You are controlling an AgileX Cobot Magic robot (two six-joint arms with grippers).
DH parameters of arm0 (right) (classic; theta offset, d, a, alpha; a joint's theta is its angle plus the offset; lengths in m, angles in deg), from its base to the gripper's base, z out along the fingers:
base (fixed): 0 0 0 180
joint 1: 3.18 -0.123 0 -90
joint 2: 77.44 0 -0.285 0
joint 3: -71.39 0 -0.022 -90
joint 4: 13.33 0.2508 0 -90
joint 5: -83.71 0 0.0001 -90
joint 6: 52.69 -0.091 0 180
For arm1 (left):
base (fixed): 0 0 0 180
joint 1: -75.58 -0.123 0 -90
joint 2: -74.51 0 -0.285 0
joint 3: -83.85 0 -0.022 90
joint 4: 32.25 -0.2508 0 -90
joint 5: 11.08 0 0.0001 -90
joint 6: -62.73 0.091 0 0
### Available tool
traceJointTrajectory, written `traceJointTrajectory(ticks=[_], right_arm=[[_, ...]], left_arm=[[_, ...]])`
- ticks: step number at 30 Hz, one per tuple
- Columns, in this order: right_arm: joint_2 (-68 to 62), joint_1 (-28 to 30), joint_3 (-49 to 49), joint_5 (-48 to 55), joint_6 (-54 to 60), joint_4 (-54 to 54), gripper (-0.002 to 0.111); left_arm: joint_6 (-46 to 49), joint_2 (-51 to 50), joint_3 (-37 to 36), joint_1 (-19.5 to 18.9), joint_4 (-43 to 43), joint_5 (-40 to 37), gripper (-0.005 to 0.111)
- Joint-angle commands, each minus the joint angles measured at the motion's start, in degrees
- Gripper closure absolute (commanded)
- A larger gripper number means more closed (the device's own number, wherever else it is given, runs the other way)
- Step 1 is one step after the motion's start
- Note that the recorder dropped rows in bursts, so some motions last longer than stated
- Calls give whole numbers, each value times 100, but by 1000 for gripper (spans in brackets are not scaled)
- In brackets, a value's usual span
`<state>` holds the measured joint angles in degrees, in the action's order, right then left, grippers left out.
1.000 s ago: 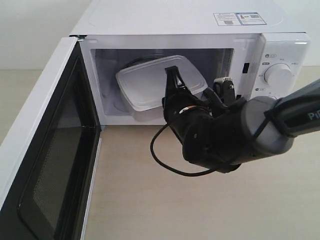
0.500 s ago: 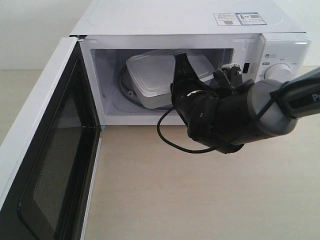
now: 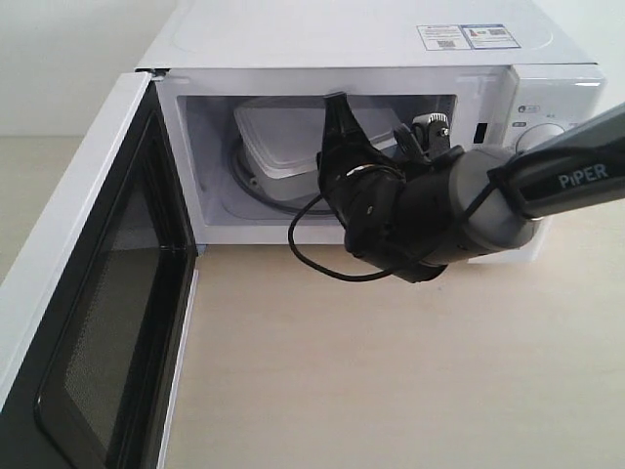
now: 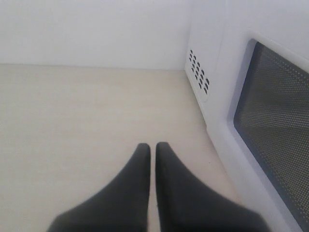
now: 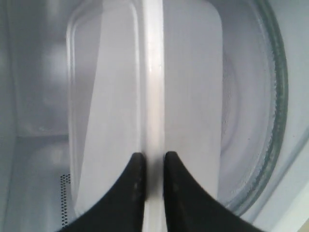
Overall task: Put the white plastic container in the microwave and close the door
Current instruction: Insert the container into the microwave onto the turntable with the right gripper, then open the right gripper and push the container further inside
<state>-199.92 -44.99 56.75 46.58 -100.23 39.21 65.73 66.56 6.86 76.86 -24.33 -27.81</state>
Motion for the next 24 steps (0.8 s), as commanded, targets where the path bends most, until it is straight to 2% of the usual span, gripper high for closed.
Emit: traceJointTrajectory(ticks=[1, 2, 5, 15, 24], right_arm=[[27, 23, 43, -123, 70, -87, 84], [27, 23, 43, -123, 70, -87, 75], [27, 23, 43, -123, 19, -87, 61], [27, 13, 43, -45, 8, -87, 60], [215, 13, 10, 1064, 102, -84, 60]], left_arm=[[5, 17, -22, -16, 2, -16, 102], [5, 17, -22, -16, 2, -16, 102], [5, 17, -22, -16, 2, -16, 102], [5, 17, -22, -16, 2, -16, 102], [5, 17, -22, -16, 2, -16, 102]])
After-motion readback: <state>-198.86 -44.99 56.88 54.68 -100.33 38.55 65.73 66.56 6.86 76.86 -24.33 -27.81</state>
